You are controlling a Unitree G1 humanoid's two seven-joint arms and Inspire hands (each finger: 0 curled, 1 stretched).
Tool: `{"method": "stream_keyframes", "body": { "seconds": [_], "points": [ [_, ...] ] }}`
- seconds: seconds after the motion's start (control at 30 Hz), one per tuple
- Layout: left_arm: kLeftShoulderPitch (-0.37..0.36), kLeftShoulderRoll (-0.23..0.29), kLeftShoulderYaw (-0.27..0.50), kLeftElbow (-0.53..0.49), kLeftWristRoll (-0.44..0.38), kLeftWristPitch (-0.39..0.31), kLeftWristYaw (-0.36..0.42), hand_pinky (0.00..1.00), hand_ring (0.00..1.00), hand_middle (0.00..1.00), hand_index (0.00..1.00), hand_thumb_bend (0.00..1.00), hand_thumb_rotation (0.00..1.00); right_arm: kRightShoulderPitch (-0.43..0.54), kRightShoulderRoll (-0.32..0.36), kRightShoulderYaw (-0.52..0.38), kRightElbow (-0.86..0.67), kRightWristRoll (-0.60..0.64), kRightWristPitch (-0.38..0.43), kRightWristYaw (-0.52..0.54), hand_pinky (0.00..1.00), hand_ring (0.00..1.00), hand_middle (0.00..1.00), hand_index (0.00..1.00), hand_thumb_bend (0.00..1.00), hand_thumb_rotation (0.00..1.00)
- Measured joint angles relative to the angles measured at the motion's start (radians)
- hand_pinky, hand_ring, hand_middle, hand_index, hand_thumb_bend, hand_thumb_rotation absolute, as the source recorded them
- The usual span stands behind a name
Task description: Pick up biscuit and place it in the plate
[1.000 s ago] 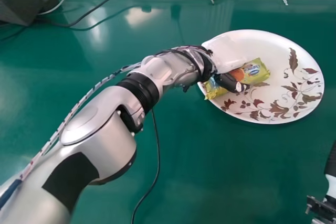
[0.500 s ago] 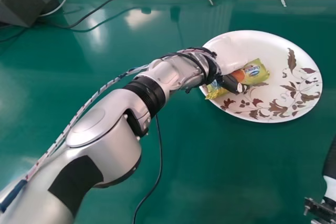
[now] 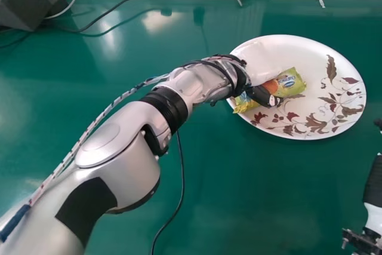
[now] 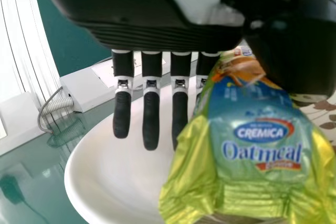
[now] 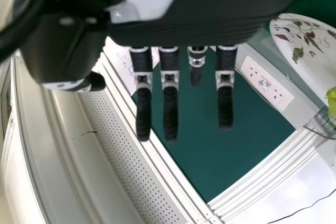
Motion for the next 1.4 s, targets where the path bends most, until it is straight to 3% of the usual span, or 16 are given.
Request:
{"method": "stream_keyframes", "body": {
  "seconds": [0.5,0.57,0.73,0.8,0.87,0.9,0.97,1.2,1.4],
  "points": [
    [0.001,0.016,0.011,-0.001,-0.019,-0.03,0.006,0.47,0.49,0.48,0.5,0.52,0.01,-0.003,0.0,-0.013,0.024,0.02,0.0,0.07,0.57,0.68,0.55,0.47,0.52,0.0],
    [0.002,0.016,0.013,-0.001,-0.02,-0.03,0.006,0.47,0.5,0.55,0.49,0.51,0.13,-0.006,-0.001,-0.014,0.024,0.026,0.0,0.073,0.57,0.68,0.54,0.48,0.52,0.0],
    [0.004,0.018,0.018,-0.002,-0.021,-0.032,0.006,0.49,0.52,0.59,0.49,0.51,0.17,-0.015,-0.002,-0.021,0.034,0.034,0.0,0.094,0.59,0.7,0.54,0.48,0.52,0.0],
    [0.005,0.018,0.02,-0.002,-0.021,-0.032,0.006,0.51,0.54,0.61,0.5,0.51,0.18,-0.017,-0.002,-0.024,0.036,0.037,0.0,0.103,0.62,0.72,0.67,0.49,0.52,0.05],
    [0.005,0.019,0.021,-0.002,-0.021,-0.033,0.006,0.51,0.54,0.62,0.5,0.51,0.18,-0.018,-0.002,-0.025,0.038,0.038,0.0,0.107,0.62,0.72,0.68,0.5,0.52,0.06],
    [0.005,0.019,0.021,-0.002,-0.021,-0.033,0.006,0.54,0.57,0.64,0.6,0.68,0.34,-0.018,-0.002,-0.026,0.039,0.039,0.0,0.108,0.62,0.72,0.69,0.5,0.52,0.06],
    [0.005,0.02,0.022,-0.002,-0.021,-0.035,0.006,0.56,0.59,0.66,0.66,0.79,0.43,-0.019,-0.002,-0.027,0.042,0.04,0.0,0.109,0.62,0.73,0.7,0.5,0.52,0.06],
    [0.006,0.02,0.024,-0.002,-0.021,-0.031,0.006,0.66,0.67,0.73,0.74,0.98,0.6,-0.022,-0.002,-0.033,0.065,0.023,-0.012,0.11,0.6,0.71,0.69,0.5,0.52,0.06],
    [0.007,0.021,0.024,-0.002,-0.021,-0.031,0.009,0.73,0.73,0.78,0.78,1.0,0.62,-0.032,-0.004,-0.036,0.076,0.01,-0.027,0.11,0.6,0.71,0.69,0.5,0.52,0.06]
  ]
}}
